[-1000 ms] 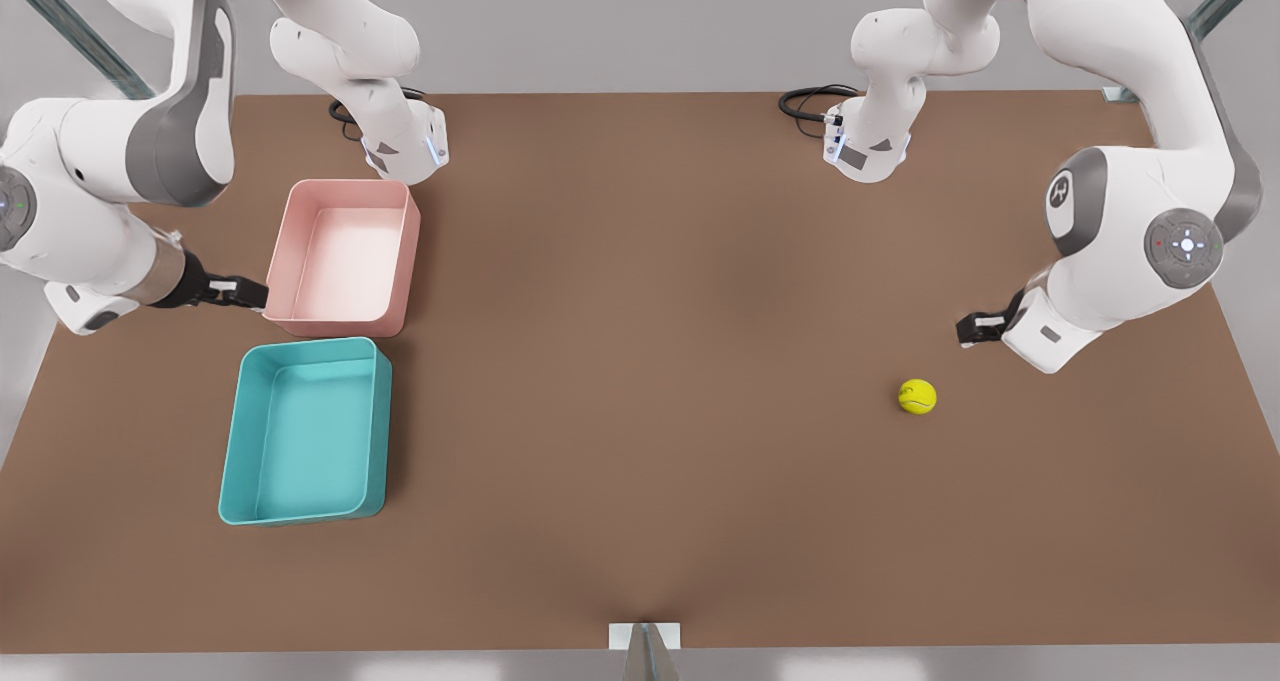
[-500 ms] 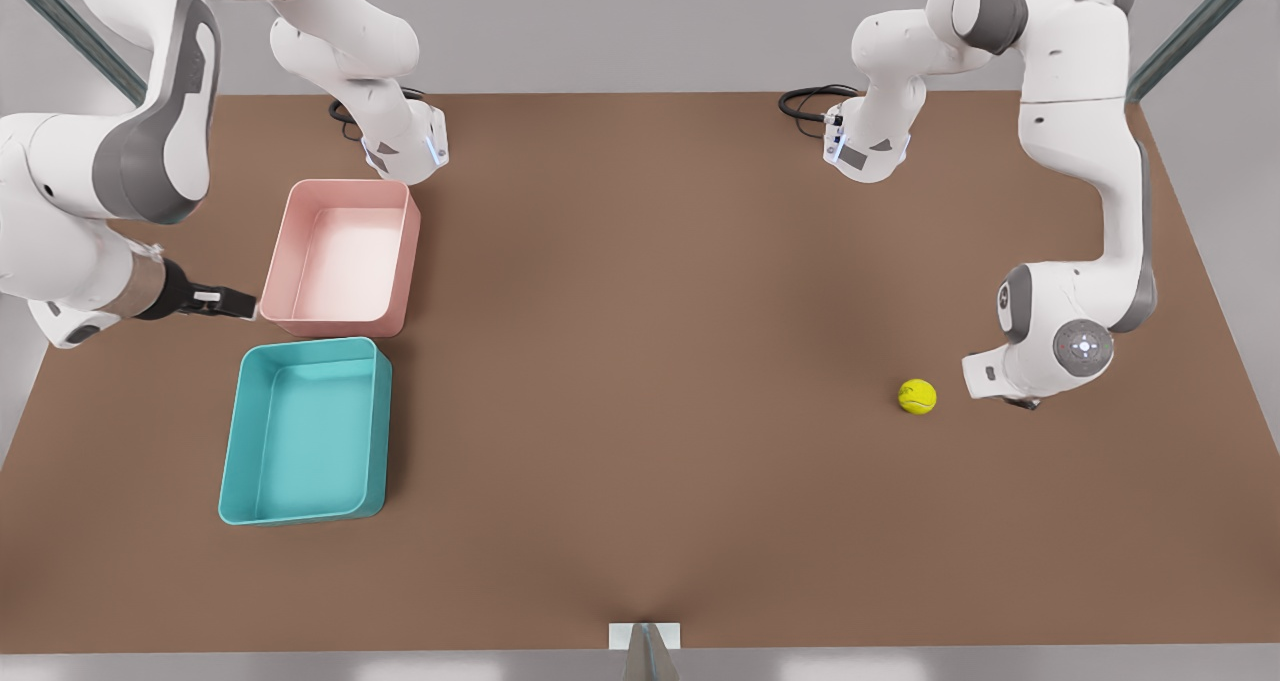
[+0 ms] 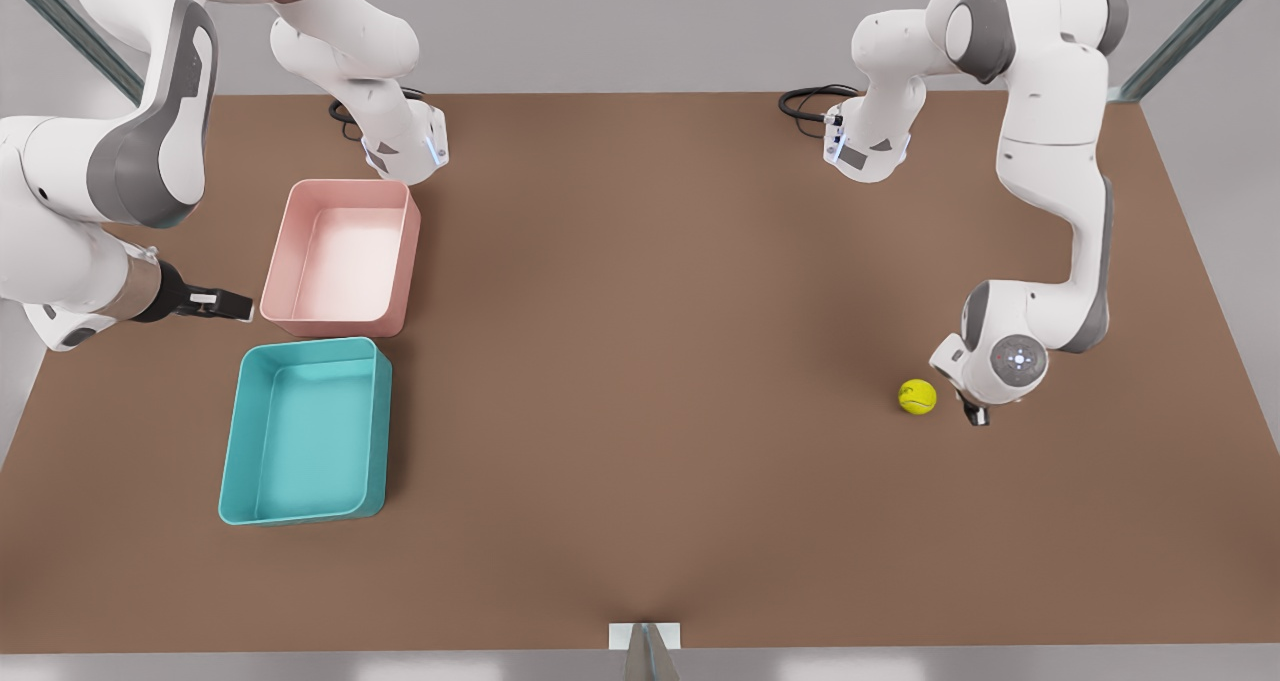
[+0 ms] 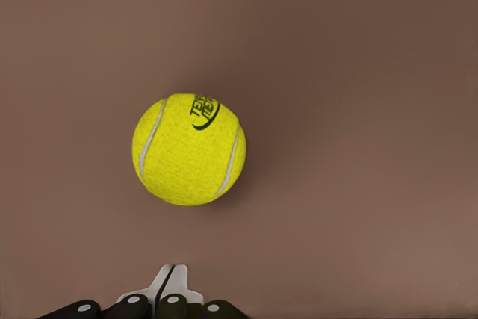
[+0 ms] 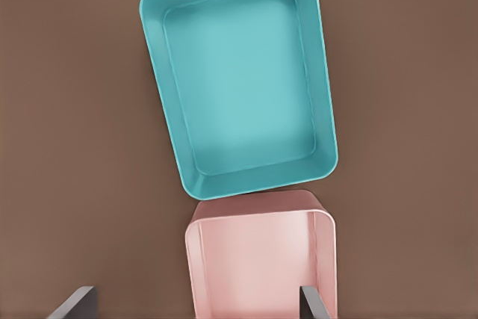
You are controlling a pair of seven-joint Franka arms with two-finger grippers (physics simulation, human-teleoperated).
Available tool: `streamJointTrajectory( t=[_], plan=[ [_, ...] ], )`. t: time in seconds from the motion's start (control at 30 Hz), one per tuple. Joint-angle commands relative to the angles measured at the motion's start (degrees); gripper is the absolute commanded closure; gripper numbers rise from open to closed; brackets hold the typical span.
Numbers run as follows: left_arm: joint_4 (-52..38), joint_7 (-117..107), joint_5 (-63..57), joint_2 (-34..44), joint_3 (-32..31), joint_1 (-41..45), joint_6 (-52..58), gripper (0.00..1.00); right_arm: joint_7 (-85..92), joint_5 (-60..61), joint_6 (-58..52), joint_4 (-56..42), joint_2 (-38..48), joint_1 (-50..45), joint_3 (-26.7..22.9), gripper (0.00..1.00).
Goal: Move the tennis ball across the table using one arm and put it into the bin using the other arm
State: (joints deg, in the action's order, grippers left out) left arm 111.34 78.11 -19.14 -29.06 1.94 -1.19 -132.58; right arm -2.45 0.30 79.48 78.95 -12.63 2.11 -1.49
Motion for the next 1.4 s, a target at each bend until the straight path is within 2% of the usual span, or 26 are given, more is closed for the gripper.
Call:
streamJointTrajectory(
  t=[0.0, 0.13, 0.5, 0.63, 0.7, 0.73, 0.83, 0.9, 0.93, 0.97, 1.0, 1.07, 1.1, 1.17, 1.23, 1.37],
  plan=[
    [0.28, 19.45, -0.46, -0.21, 0.08, -0.13, -3.3, 0.79, 0.34, -0.03, -0.11, -0.03, 0.06, 0.0, -0.01, 0.0],
    [3.45, 13.3, -0.46, -0.82, 0.52, -0.39, -4.27, 0.79, 0.43, 0.14, -0.11, -0.03, 0.06, 0.0, -0.01, 0.0],
    [4.15, 6.62, -0.37, -1.35, 1.05, 1.1, -4.18, 0.79, 0.43, 0.14, -0.2, -0.03, -0.02, -0.09, -0.01, 0.0],
    [3.89, -8.93, 3.57, -1.35, 1.05, 9.44, -5.84, 0.79, 0.43, 0.23, -0.2, -0.03, -0.37, -0.18, 0.08, 0.0],
    [2.75, -24.2, 10.87, -1.35, 0.0, 17.61, -7.61, 0.79, 0.43, 0.23, -0.2, -0.03, -0.37, -0.18, 0.08, 0.0],
    [1.51, -35.45, 17.72, -0.83, -2.64, 20.87, -7.52, 0.79, 0.43, 0.23, -0.2, -0.03, -0.37, -0.18, 0.08, 0.0],
    [1.69, -40.32, 21.61, 1.11, -3.52, 23.87, -6.82, 0.79, 0.43, 0.23, -0.2, -0.03, -0.46, -0.18, 0.17, 0.0],
    [1.34, -38.56, 20.64, 1.72, -3.17, 20.26, -1.11, 0.79, 0.34, -0.12, -0.2, -0.11, -0.81, -0.44, 0.26, 0.0],
    [-4.01, -39.0, 20.29, 2.95, 0.08, 17.9, 9.77, 0.79, 0.34, 0.06, -0.2, -0.2, -1.25, -0.53, 0.34, 0.0],
    [-11.56, -44.07, 20.46, 3.3, 1.48, 15.26, 21.1, 0.65, 0.34, 0.06, -0.2, -0.9, -1.69, -0.7, 0.61, 0.0],
    [-16.32, -69.68, 20.11, 7.86, 1.84, 11.92, 36.38, 0.0, 0.34, 0.49, -0.2, -1.08, -2.22, -0.88, 0.61, 0.0],
    [-29.23, -85.72, 21.5, 10.51, 6.14, 11.03, 50.38, 0.0, 0.17, 6.21, 0.33, -5.11, -8.36, -2.63, 1.4, 0.0],
    [-30.21, -95.95, 25.03, 13.76, 7.64, 11.3, 51.72, 0.0, 0.43, 6.38, 0.5, -5.74, -10.48, -4.66, 1.57, 0.0],
    [-32.85, -102.28, 25.12, 14.64, 7.81, 11.21, 53.74, 0.0, -0.63, 3.13, 6.91, -5.21, -11.71, -10.19, 1.4, 0.0],
    [-36.37, -90.86, 25.21, 14.56, 8.43, 11.21, 53.65, 0.0, -7.48, 2.43, 11.4, -5.12, -13.29, -13.01, 1.4, 0.0],
    [-36.37, -86.81, 25.12, 14.91, 8.34, 11.21, 53.65, 0.0, -11.35, 2.16, 17.02, -4.16, -16.99, -15.29, 1.4, 0.0]
  ],
)
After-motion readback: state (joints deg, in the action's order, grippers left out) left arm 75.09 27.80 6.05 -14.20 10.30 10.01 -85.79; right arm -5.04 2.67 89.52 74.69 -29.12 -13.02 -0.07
